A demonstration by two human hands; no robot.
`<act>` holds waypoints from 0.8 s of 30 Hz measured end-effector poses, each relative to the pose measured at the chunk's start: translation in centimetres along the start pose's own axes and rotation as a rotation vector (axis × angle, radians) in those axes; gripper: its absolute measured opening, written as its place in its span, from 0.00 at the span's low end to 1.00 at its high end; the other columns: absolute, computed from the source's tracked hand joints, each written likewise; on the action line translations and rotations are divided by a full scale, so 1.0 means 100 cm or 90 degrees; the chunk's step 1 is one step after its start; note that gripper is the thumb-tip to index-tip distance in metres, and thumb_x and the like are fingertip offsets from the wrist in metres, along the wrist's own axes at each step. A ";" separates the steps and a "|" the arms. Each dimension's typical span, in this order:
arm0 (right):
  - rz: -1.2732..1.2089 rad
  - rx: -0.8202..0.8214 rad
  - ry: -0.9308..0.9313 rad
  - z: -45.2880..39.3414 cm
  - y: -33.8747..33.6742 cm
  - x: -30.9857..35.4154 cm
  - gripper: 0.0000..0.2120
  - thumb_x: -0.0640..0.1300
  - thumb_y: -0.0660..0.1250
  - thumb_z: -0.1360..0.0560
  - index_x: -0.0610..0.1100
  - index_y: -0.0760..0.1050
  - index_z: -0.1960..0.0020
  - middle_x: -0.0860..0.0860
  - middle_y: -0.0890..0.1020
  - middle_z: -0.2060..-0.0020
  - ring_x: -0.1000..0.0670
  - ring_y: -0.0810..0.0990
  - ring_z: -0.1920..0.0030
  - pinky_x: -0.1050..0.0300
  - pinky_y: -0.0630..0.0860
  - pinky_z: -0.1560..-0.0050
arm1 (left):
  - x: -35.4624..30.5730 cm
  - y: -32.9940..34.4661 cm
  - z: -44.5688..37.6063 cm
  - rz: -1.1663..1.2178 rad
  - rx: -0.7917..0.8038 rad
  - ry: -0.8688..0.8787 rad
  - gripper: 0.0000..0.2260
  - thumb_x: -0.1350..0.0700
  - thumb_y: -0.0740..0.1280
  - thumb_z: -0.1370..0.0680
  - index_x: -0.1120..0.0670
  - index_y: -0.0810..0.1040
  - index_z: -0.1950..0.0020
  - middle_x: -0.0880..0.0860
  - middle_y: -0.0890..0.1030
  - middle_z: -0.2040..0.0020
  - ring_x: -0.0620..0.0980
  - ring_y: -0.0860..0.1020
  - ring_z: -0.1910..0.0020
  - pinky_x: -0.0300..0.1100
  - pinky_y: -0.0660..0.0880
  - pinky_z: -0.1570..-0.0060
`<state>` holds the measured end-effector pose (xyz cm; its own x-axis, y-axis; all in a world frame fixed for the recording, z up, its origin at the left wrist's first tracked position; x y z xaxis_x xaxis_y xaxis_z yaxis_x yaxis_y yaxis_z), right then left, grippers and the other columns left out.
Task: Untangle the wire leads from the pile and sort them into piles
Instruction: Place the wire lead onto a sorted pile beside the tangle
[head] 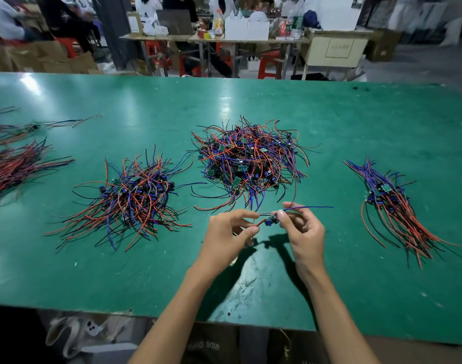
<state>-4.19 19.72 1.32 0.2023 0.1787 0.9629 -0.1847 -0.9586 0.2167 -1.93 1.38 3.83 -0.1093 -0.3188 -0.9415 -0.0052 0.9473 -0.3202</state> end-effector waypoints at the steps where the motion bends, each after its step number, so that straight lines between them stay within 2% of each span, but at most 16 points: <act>1: -0.013 -0.013 0.004 0.000 -0.001 0.000 0.07 0.35 0.73 0.23 0.46 0.81 0.50 0.45 0.88 0.60 0.54 0.85 0.61 0.65 0.78 0.57 | 0.000 0.002 0.000 0.021 0.019 -0.020 0.11 0.61 0.75 0.24 0.51 0.84 0.43 0.51 0.87 0.57 0.53 0.85 0.65 0.46 0.84 0.56; 3: -0.024 -0.028 0.008 -0.001 -0.002 0.000 0.07 0.35 0.73 0.24 0.45 0.81 0.51 0.45 0.87 0.61 0.55 0.84 0.63 0.66 0.77 0.59 | -0.002 0.007 -0.002 0.064 0.070 -0.056 0.12 0.62 0.74 0.23 0.52 0.83 0.41 0.53 0.87 0.54 0.55 0.86 0.61 0.48 0.84 0.54; 5: -0.008 -0.004 0.003 -0.001 -0.001 0.000 0.06 0.35 0.74 0.25 0.44 0.82 0.53 0.49 0.86 0.64 0.57 0.81 0.65 0.67 0.76 0.61 | -0.008 0.014 -0.006 0.152 0.112 -0.089 0.10 0.60 0.71 0.21 0.54 0.82 0.40 0.55 0.86 0.52 0.55 0.87 0.58 0.44 0.83 0.54; 7: 0.016 0.035 0.002 -0.001 0.001 -0.002 0.04 0.35 0.75 0.25 0.43 0.82 0.54 0.52 0.85 0.65 0.58 0.80 0.66 0.67 0.76 0.62 | -0.013 0.021 -0.010 0.203 0.137 -0.110 0.09 0.58 0.68 0.19 0.57 0.82 0.40 0.57 0.86 0.52 0.55 0.86 0.60 0.43 0.83 0.56; 9: 0.030 0.044 0.001 -0.002 0.001 -0.002 0.04 0.37 0.75 0.25 0.44 0.82 0.56 0.53 0.85 0.64 0.58 0.80 0.65 0.67 0.76 0.61 | -0.015 0.026 -0.012 0.183 0.143 -0.110 0.09 0.59 0.68 0.19 0.58 0.82 0.40 0.59 0.85 0.54 0.52 0.84 0.65 0.41 0.82 0.62; 11: 0.052 0.035 -0.013 -0.002 0.000 -0.003 0.04 0.40 0.75 0.25 0.48 0.84 0.57 0.54 0.85 0.63 0.58 0.79 0.64 0.66 0.75 0.60 | -0.012 0.031 -0.012 0.174 0.131 -0.099 0.09 0.60 0.68 0.19 0.58 0.82 0.39 0.53 0.82 0.62 0.45 0.78 0.71 0.35 0.74 0.69; 13: 0.072 0.028 -0.015 -0.001 -0.001 -0.003 0.02 0.46 0.76 0.26 0.51 0.84 0.57 0.53 0.86 0.62 0.57 0.80 0.63 0.64 0.76 0.60 | -0.007 0.034 -0.011 0.193 0.109 -0.097 0.09 0.62 0.68 0.19 0.58 0.83 0.40 0.46 0.79 0.67 0.38 0.72 0.74 0.29 0.68 0.71; 15: 0.082 0.018 -0.017 -0.001 -0.001 -0.003 0.04 0.52 0.77 0.29 0.53 0.84 0.57 0.52 0.86 0.63 0.56 0.80 0.63 0.63 0.77 0.60 | -0.004 0.036 -0.011 0.208 0.084 -0.106 0.09 0.63 0.67 0.19 0.59 0.84 0.41 0.44 0.81 0.68 0.35 0.73 0.74 0.25 0.67 0.71; 17: 0.086 0.014 -0.017 0.000 -0.002 -0.003 0.08 0.55 0.78 0.31 0.52 0.84 0.58 0.51 0.86 0.63 0.55 0.81 0.63 0.63 0.77 0.60 | -0.003 0.035 -0.010 0.213 0.053 -0.110 0.08 0.62 0.67 0.19 0.59 0.85 0.44 0.45 0.83 0.66 0.35 0.76 0.71 0.25 0.68 0.70; 20: 0.093 0.017 -0.019 0.000 -0.001 -0.003 0.08 0.53 0.78 0.29 0.50 0.83 0.60 0.52 0.85 0.65 0.56 0.80 0.64 0.64 0.76 0.61 | -0.003 0.032 -0.011 0.180 0.012 -0.101 0.06 0.56 0.70 0.21 0.55 0.87 0.52 0.50 0.84 0.65 0.39 0.78 0.66 0.28 0.69 0.66; 24: 0.098 0.017 -0.020 0.000 -0.001 -0.004 0.08 0.52 0.75 0.28 0.47 0.84 0.58 0.51 0.86 0.63 0.56 0.81 0.63 0.65 0.76 0.59 | 0.001 0.033 -0.011 0.212 -0.021 -0.106 0.02 0.57 0.72 0.22 0.55 0.85 0.53 0.53 0.84 0.66 0.41 0.78 0.68 0.31 0.69 0.68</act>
<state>-4.28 19.79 0.89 0.2033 0.0220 0.9789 -0.1899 -0.9799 0.0614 -3.09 4.52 2.77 0.0532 0.0086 -0.9985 -0.0287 0.9996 0.0071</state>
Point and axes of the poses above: each hand's wrist, its own z-axis away from the middle knuckle, its own y-axis out of the palm, x = y × z, the point moved 5 cm from there along -z, towards the middle knuckle
